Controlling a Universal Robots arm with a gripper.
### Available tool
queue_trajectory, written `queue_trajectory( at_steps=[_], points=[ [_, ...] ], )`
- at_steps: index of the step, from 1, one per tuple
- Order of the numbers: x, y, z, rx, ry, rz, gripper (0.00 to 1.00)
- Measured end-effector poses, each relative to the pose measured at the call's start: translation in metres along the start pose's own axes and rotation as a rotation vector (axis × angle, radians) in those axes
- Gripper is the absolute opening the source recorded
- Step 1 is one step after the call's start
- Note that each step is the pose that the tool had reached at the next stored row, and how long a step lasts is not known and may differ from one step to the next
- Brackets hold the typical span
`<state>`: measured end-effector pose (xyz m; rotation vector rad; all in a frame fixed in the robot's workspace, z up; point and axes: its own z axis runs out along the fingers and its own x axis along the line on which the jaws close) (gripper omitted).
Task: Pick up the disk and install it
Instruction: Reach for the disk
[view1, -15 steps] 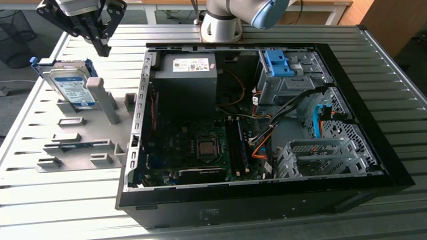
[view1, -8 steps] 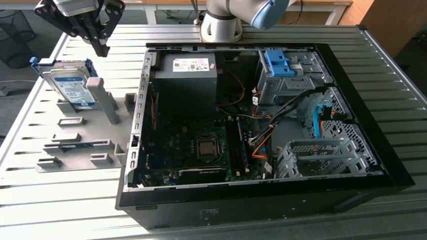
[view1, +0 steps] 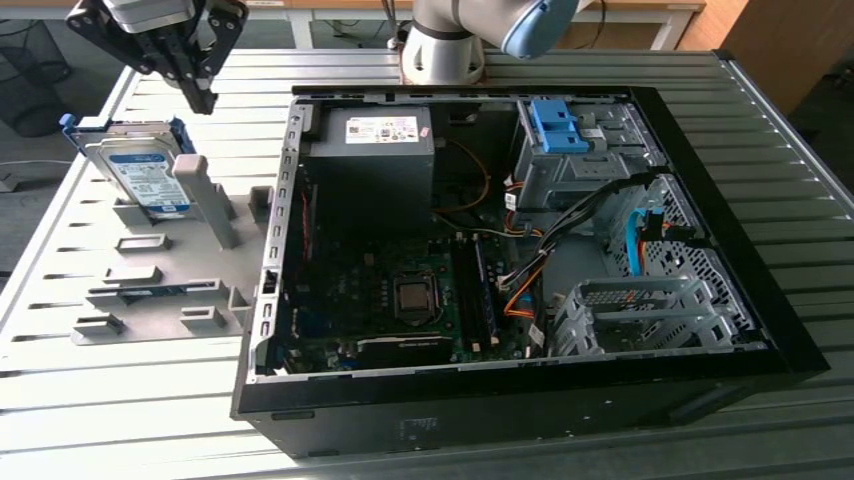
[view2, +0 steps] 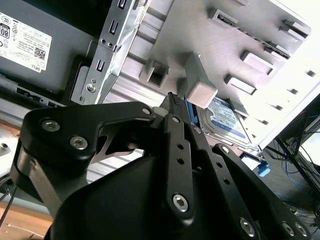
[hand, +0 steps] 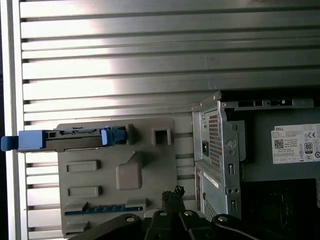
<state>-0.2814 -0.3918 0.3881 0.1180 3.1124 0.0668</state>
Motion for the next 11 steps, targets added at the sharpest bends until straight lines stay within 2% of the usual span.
queue_trajectory(
  at_steps=[11],
  points=[
    [0.0026,-0.0002,0.0001,0.0001,0.0,0.0,0.11]
  ],
)
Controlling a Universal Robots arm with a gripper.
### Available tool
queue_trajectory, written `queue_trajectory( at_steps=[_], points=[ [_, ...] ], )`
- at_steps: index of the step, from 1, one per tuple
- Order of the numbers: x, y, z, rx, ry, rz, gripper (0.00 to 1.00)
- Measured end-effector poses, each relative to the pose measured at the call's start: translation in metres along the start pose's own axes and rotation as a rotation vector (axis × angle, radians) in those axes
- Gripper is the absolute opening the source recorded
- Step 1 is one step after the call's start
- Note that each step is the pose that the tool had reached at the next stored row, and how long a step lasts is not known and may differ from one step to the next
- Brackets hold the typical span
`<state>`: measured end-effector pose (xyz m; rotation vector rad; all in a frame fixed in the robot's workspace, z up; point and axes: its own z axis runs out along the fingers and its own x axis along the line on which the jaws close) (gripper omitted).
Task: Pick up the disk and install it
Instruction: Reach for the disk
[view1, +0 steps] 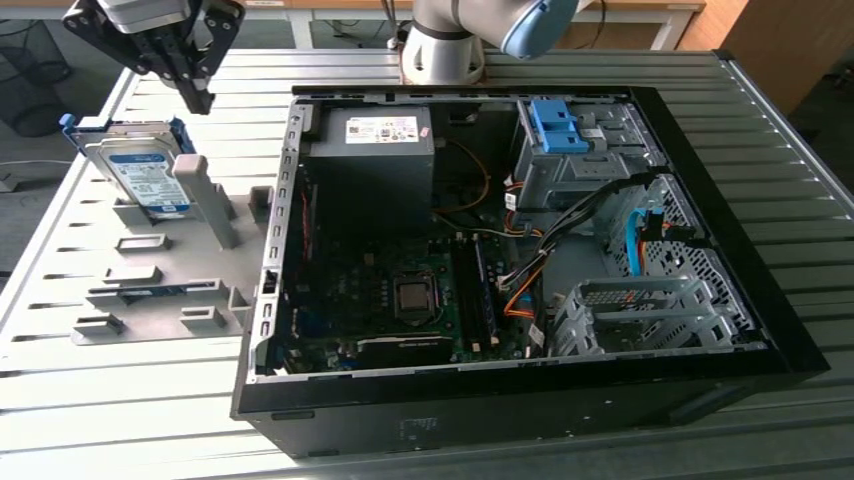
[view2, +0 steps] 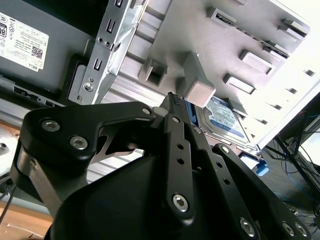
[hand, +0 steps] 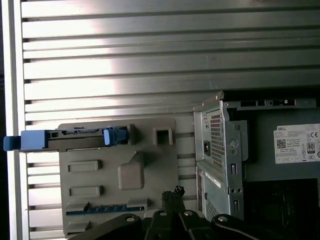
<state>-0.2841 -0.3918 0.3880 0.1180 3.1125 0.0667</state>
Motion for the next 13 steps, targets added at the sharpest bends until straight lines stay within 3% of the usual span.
queue_trajectory(
  at_steps=[13],
  points=[
    [0.0031,-0.0002,0.0002,0.0,0.0,0.0,0.11]
  ],
)
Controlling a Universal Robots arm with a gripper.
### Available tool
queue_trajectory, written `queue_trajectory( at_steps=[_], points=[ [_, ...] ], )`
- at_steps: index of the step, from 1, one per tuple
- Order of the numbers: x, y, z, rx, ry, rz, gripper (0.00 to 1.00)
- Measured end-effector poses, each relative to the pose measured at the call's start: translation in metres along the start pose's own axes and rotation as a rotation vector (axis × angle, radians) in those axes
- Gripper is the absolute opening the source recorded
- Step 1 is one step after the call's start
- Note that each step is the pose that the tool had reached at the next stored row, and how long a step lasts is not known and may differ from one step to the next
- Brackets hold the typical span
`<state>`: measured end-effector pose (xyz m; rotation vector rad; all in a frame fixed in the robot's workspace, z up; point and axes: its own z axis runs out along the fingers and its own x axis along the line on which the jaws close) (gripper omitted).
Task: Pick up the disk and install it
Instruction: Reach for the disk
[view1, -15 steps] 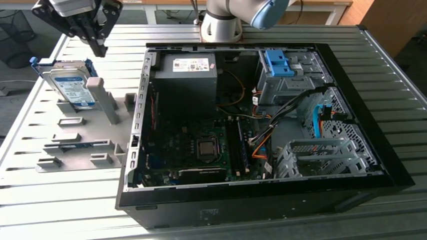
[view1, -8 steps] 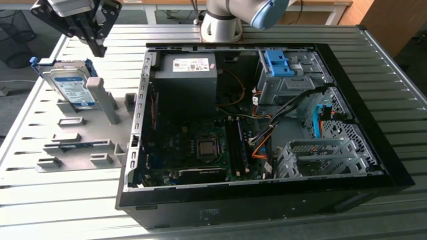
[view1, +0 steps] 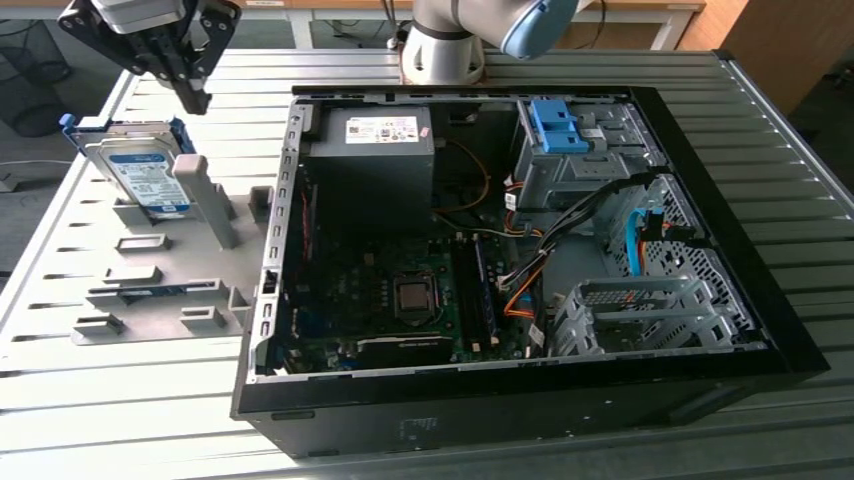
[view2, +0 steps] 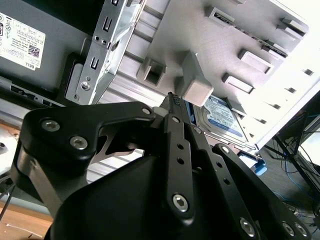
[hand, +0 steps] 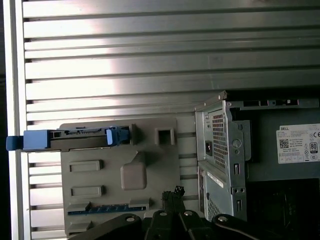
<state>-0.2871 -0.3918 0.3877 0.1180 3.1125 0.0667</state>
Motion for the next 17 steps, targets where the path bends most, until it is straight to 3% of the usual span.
queue_trajectory(
  at_steps=[17],
  points=[
    [0.0038,-0.0003,0.0003,0.0,0.0,0.0,0.11]
  ],
)
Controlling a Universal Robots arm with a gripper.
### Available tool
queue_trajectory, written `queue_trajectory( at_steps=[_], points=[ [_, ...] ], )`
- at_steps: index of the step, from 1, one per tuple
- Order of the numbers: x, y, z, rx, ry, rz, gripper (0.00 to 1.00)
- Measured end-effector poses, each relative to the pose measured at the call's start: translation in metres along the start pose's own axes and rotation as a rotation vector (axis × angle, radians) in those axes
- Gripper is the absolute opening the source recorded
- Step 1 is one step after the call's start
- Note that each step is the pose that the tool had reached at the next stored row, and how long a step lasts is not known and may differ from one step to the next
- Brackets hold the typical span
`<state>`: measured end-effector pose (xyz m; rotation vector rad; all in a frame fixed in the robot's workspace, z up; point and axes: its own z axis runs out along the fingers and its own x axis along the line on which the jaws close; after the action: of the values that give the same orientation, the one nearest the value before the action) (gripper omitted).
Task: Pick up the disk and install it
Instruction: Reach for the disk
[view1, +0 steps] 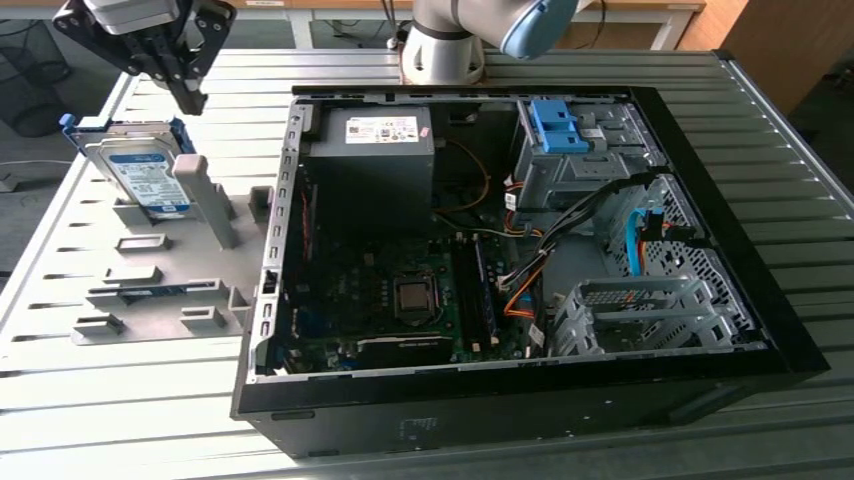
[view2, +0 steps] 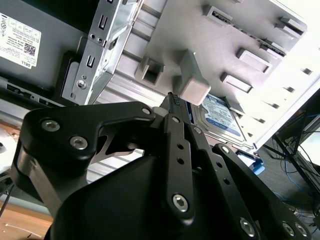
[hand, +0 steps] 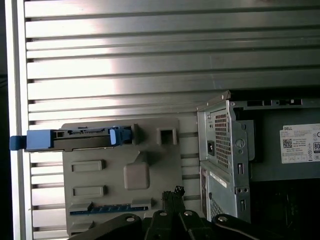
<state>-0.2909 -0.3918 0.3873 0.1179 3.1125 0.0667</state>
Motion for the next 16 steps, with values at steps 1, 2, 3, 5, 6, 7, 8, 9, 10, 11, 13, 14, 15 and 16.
queue_trajectory(
  at_steps=[1,2,3,5,6,7,8,9,10,11,13,14,15,16],
  points=[
    [0.0002,0.0,0.0,0.0,0.0,0.0,0.11],
    [0.0004,0.0,0.0001,0.0,0.0,0.0,0.11],
    [0.0006,-0.0001,0.0001,0.0,-0.0001,0.0,0.11],
    [0.0011,-0.0001,0.0001,0.0,0.0,0.0,0.11],
    [0.0014,-0.0001,0.0002,0.0,0.0,0.0,0.11],
    [0.0016,-0.0001,0.0002,0.0,0.0,0.0,0.11],
    [0.0019,-0.0002,0.0002,0.0,0.0,0.0,0.11],
    [0.0023,-0.0002,0.0003,0.0,-0.0001,0.0,0.11],
    [0.003,-0.0002,0.0003,0.0,0.0,0.0,0.11],
    [0.0039,-0.0003,0.0003,0.0001,0.0,0.0,0.11],
    [0.0065,-0.0001,0.0004,0.0,0.0,0.0,0.11],
    [0.008,0.0002,0.0004,0.0,0.0,0.0,0.11],
    [0.0096,0.0005,0.0005,0.0,0.0,0.0,0.11],
    [0.0113,0.0006,0.0005,0.0,0.0,0.0,0.11]
  ],
)
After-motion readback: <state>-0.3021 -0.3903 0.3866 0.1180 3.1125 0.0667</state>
